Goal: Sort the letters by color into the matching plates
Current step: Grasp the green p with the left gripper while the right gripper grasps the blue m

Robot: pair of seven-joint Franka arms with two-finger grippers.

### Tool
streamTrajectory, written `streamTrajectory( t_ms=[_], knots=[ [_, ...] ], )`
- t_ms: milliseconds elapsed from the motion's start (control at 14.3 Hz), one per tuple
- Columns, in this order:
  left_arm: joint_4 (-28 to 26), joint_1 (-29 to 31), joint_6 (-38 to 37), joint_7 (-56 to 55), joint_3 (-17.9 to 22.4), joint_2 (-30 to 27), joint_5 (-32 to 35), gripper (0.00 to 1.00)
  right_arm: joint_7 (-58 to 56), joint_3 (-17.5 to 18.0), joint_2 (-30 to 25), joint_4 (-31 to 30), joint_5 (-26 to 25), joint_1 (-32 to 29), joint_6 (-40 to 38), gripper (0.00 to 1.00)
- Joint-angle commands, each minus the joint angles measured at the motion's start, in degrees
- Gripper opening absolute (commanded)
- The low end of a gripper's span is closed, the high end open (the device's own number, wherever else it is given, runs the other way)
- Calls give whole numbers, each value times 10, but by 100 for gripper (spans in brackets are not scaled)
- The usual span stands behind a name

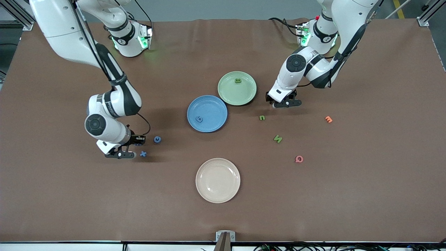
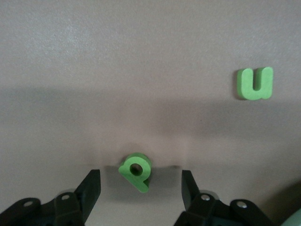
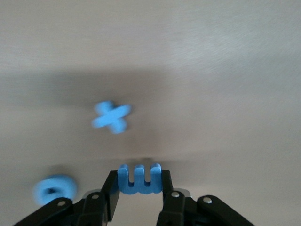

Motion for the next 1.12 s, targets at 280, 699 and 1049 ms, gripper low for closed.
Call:
streamTrajectory(
  t_ms=[280, 699, 1049],
  knots=[
    [-5, 6, 28, -1, 1, 11, 16, 56, 337, 114, -52, 1, 1, 59, -56, 2],
    [-4, 13, 29, -1, 1, 12, 17, 37, 547, 145, -47, 2, -1, 150, -28, 2],
    [-3, 13, 29, -4, 1, 10, 20, 22, 622, 142, -4, 32, -10, 191, -9, 15]
  ],
)
